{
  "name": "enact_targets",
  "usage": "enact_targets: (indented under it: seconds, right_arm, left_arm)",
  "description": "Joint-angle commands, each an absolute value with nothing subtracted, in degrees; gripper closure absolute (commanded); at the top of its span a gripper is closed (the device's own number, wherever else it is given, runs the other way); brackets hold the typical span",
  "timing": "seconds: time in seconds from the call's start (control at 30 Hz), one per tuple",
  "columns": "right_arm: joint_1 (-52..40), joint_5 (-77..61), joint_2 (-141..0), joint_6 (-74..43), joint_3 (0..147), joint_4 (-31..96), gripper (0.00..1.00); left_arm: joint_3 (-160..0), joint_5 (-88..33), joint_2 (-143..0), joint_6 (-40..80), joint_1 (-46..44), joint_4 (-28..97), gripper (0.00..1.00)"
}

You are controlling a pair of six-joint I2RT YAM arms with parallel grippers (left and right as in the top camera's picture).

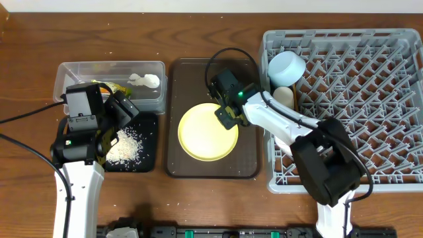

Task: Sort waste into correct bins and load items into the dishwasher rack
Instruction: 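Grasp the yellow plate edge with the right gripper and tilt it up, then lift the yellow plate and carry it over the dish rack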

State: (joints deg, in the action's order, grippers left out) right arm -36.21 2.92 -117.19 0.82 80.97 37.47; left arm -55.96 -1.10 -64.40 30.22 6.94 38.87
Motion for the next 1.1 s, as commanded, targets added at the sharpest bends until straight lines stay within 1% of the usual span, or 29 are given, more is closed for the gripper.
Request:
enact_targets:
  seconds: [0.0,0.13,0.2,0.3,0.47,0.6,0.7,0.8,0.9,1.07]
  right_arm:
    - [-35.9,7.27,-111.37,0.91,83.83,39.42,0.99]
    - [-35.86,14.37,-104.07,1.17,86.46,41.01,0.99]
    - [-35.86,19.14,-100.16,3.77,87.33,40.91,0.99]
    - [-35.51,30.63,-94.59,6.72,87.48,38.96,0.99]
    - [-33.78,53.06,-88.05,7.22,87.48,37.54,0.99]
    - [-30.2,64.53,-85.41,8.69,87.48,39.22,0.99]
    - [-26.92,67.83,-85.45,8.69,87.42,40.91,0.99]
    - [-23.22,67.81,-86.13,7.49,87.2,43.03,0.99]
    - [-20.25,65.19,-87.42,6.04,87.2,44.36,0.99]
    - [-18.06,62.3,-90.13,4.49,87.2,46.89,0.99]
  left_arm:
    - [-56.58,-0.38,-64.47,30.7,7.11,38.98,0.04]
    - [-56.58,-0.38,-64.47,30.7,7.11,39.0,0.04]
    - [-56.58,-0.38,-64.47,30.7,7.11,39.0,0.04]
    - [-56.58,-0.38,-64.47,30.7,7.11,39.0,0.04]
    - [-56.58,-0.38,-64.47,30.7,7.11,39.0,0.04]
    - [-56.58,-0.38,-64.47,30.7,7.11,39.0,0.04]
    - [-56.58,-0.38,-64.47,30.7,7.11,39.0,0.04]
    - [-56.58,-0.38,-64.47,30.7,7.11,39.0,0.04]
    - [-56.58,-0.38,-64.47,30.7,7.11,39.0,0.04]
    - [-56.58,-0.38,-64.47,30.7,7.11,39.0,0.04]
